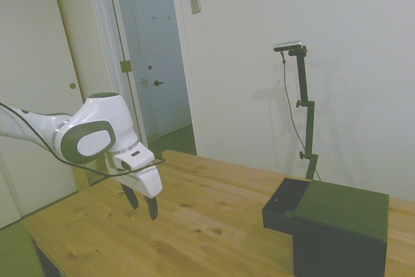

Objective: Close the top drawer

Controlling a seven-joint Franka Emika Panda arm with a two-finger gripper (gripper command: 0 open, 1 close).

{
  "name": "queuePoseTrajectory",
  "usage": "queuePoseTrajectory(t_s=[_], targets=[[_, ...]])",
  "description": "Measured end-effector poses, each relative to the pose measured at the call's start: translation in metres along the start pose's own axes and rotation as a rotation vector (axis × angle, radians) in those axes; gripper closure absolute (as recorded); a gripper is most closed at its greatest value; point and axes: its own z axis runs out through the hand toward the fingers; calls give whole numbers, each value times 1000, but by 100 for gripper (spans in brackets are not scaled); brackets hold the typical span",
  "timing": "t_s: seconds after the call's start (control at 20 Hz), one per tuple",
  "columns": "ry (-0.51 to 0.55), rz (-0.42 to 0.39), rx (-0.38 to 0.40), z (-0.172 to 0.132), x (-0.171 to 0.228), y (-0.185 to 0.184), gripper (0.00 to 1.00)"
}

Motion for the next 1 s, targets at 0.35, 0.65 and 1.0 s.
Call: queuePoseTrajectory(t_s=[0.35, 0.65, 1.0], targets=[[59, 135, 0, -10, 61, 18, 0], [149, 317, -4, -10, 149, 41, 0], [192, 488, -4, -15, 220, 64, 100]])
